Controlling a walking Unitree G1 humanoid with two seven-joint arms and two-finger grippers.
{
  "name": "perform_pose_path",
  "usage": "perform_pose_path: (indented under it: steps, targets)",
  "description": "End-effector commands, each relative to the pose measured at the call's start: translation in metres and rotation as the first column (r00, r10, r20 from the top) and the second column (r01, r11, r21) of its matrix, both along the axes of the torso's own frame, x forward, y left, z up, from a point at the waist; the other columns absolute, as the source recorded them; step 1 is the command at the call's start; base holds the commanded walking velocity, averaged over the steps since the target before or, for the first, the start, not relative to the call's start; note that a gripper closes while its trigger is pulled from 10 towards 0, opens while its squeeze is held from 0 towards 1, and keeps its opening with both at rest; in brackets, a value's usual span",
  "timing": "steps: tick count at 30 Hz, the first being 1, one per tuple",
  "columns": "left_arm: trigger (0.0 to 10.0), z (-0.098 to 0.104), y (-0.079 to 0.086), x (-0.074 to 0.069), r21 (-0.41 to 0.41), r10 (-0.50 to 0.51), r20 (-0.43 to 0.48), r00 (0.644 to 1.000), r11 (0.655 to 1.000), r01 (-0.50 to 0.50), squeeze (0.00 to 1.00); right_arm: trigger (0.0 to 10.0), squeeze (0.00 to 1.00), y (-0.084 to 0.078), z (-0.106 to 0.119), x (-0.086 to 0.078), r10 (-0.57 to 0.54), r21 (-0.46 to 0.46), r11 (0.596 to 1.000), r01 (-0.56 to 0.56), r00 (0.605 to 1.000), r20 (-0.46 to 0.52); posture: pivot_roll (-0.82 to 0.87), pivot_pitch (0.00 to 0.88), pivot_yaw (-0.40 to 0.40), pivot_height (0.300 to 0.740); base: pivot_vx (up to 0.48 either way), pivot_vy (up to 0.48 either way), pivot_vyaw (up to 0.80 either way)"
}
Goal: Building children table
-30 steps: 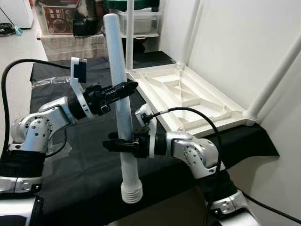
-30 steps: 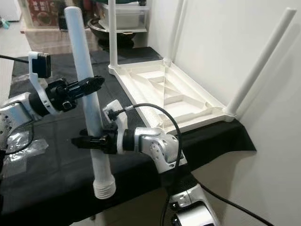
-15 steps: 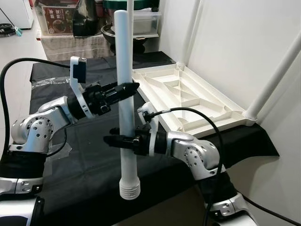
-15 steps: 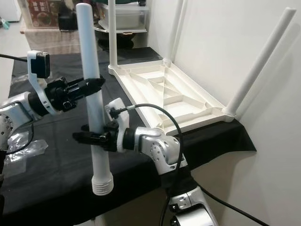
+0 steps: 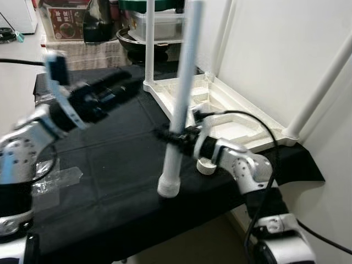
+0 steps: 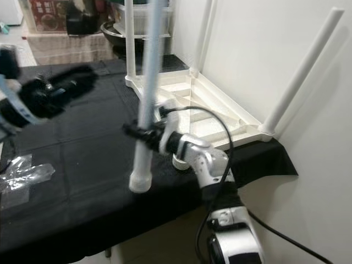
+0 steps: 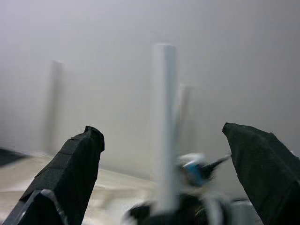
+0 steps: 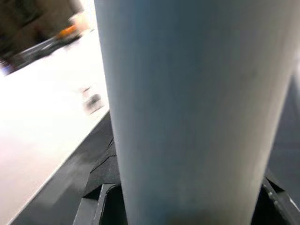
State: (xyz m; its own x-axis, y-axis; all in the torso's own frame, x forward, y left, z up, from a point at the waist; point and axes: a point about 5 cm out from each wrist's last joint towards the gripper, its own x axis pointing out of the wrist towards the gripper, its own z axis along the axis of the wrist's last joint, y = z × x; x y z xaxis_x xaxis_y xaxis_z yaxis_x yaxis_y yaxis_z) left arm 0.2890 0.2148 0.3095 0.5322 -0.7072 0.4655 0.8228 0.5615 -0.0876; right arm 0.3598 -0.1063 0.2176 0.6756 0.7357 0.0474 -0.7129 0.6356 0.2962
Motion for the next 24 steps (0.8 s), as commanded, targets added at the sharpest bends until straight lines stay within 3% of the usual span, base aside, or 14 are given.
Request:
perform_pose_path:
  steps: [1,2,3,4,5,7,8,9,11,12,15,21,24]
  targets:
    - [10.0,-0.005,0.005,0.002,0.006,0.06,-0.011,0.998,0.998,-0.06,0.0,0.0,0.0,-0.003,0.006,0.002,-0.029,0.01,1.0,0.029,0.999,0.032,0.05,0.0,-0.069,0.74,0.0,0.0,0.0]
    - [10.0,-0.021,0.012,0.005,0.013,0.164,-0.064,0.984,0.986,-0.164,0.0,0.0,0.0,-0.009,0.006,0.005,-0.085,-0.014,0.996,0.086,0.995,0.06,0.05,0.0,-0.069,0.74,0.0,0.0,0.0]
    - [10.0,-0.044,0.014,0.007,0.073,0.287,-0.119,0.95,0.957,-0.28,0.0,0.0,0.0,-0.018,0.002,0.008,-0.164,-0.068,0.983,0.17,0.982,0.09,0.05,0.0,-0.075,0.74,0.0,0.0,0.0]
    - [10.0,-0.044,0.014,0.007,0.073,0.287,-0.119,0.95,0.957,-0.28,0.0,0.0,0.0,-0.018,0.002,0.008,-0.164,-0.068,0.983,0.17,0.982,0.09,0.05,0.0,-0.075,0.74,0.0,0.0,0.0]
    - [10.0,-0.081,0.008,0.003,0.163,0.414,-0.21,0.886,0.908,-0.386,0.0,0.0,0.0,-0.032,-0.007,0.012,-0.285,-0.144,0.942,0.304,0.949,0.138,0.05,0.0,-0.08,0.74,0.0,0.0,0.0]
    - [10.0,-0.081,0.008,0.003,0.163,0.414,-0.21,0.886,0.908,-0.386,0.0,0.0,0.0,-0.032,-0.007,0.012,-0.285,-0.144,0.942,0.304,0.949,0.138,0.05,0.0,-0.08,0.74,0.0,0.0,0.0]
    - [10.0,-0.091,0.004,0.001,0.182,0.434,-0.234,0.87,0.898,-0.399,0.0,0.0,0.0,-0.035,-0.01,0.013,-0.315,-0.155,0.929,0.336,0.938,0.146,0.05,0.0,-0.08,0.74,0.0,0.0,0.0]
    - [10.0,-0.107,-0.008,-0.008,0.188,0.429,-0.272,0.862,0.902,-0.389,0.0,3.8,0.0,-0.038,-0.011,0.012,-0.344,-0.144,0.919,0.367,0.925,0.159,0.05,0.0,-0.081,0.74,0.0,0.0,0.0]
    - [10.0,-0.116,-0.016,-0.014,0.187,0.423,-0.295,0.857,0.905,-0.382,0.0,3.8,0.0,-0.04,-0.011,0.011,-0.361,-0.133,0.913,0.384,0.917,0.168,0.05,0.0,-0.081,0.74,0.0,0.0,0.0]
    - [10.0,-0.123,-0.024,-0.02,0.177,0.414,-0.323,0.851,0.91,-0.376,0.0,10.0,0.0,-0.04,-0.011,0.011,-0.363,-0.13,0.912,0.39,0.913,0.188,0.05,0.0,-0.078,0.74,0.0,0.0,0.0]
    - [10.0,-0.132,-0.033,-0.027,0.171,0.413,-0.355,0.839,0.911,-0.376,0.0,10.0,0.0,-0.042,-0.011,0.01,-0.354,-0.139,0.911,0.389,0.908,0.222,0.06,0.0,-0.084,0.74,0.0,0.0,0.0]
    - [10.0,-0.135,-0.035,-0.03,0.171,0.423,-0.362,0.831,0.906,-0.387,0.0,10.0,0.0,-0.047,-0.008,0.011,-0.367,-0.11,0.913,0.394,0.908,0.202,0.06,0.0,-0.086,0.74,0.0,0.0,0.0]
    - [10.0,-0.137,-0.036,-0.031,0.172,0.45,-0.358,0.818,0.893,-0.416,0.0,10.0,0.0,-0.064,0.01,0.018,-0.438,0.12,0.895,0.43,0.898,0.048,0.06,0.0,-0.08,0.74,0.0,0.0,0.0]
